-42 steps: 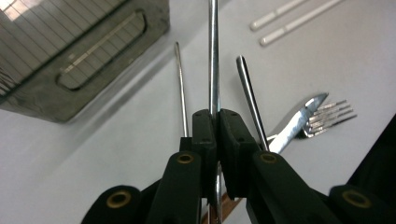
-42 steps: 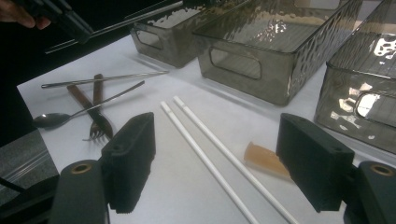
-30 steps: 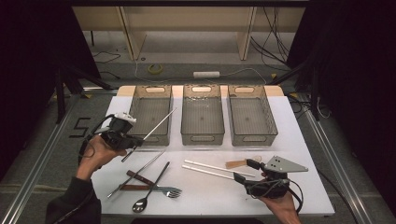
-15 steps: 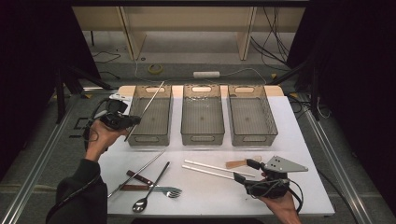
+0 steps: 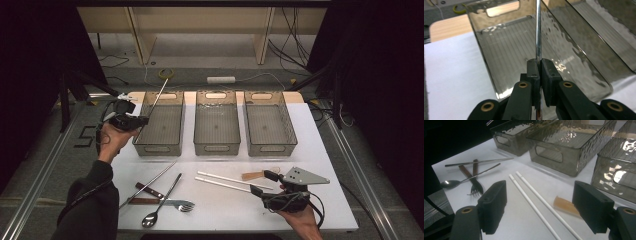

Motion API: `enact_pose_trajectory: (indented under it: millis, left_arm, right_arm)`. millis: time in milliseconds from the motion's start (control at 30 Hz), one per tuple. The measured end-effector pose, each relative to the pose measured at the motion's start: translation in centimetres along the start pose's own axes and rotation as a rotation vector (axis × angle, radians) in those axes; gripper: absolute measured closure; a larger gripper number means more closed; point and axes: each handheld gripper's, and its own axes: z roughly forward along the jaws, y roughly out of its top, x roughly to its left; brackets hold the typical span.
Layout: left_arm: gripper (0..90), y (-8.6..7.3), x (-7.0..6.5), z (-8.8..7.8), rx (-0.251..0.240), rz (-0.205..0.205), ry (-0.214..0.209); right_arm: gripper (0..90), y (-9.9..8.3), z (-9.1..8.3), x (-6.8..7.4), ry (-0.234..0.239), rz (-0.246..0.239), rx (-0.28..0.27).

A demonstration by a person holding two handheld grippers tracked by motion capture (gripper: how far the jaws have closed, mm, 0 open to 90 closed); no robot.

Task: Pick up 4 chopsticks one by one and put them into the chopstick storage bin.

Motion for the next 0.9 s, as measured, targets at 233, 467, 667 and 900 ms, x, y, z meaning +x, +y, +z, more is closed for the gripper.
enact_pose_trajectory:
  millis: [233,467,667,900]
  left_arm:
    - [84.4,0.4,0.6,1.2,-0.006,-0.032,0.028]
    - [84.4,0.1,1.0,2.4,-0.001,-0.050,0.046]
    - [84.3,-0.3,1.0,3.0,0.003,-0.049,0.046]
    - [84.3,-0.8,1.1,3.7,0.018,-0.050,0.056]
  right_arm:
    - [28.9,0.0,0.0,0.0,0.002,-0.002,0.003]
    - [29.0,0.0,0.0,0.0,0.004,0.000,0.000]
    - [28.9,0.0,0.1,0.0,0.005,-0.005,0.004]
    - [29.0,0.0,0.0,0.0,0.006,-0.005,0.003]
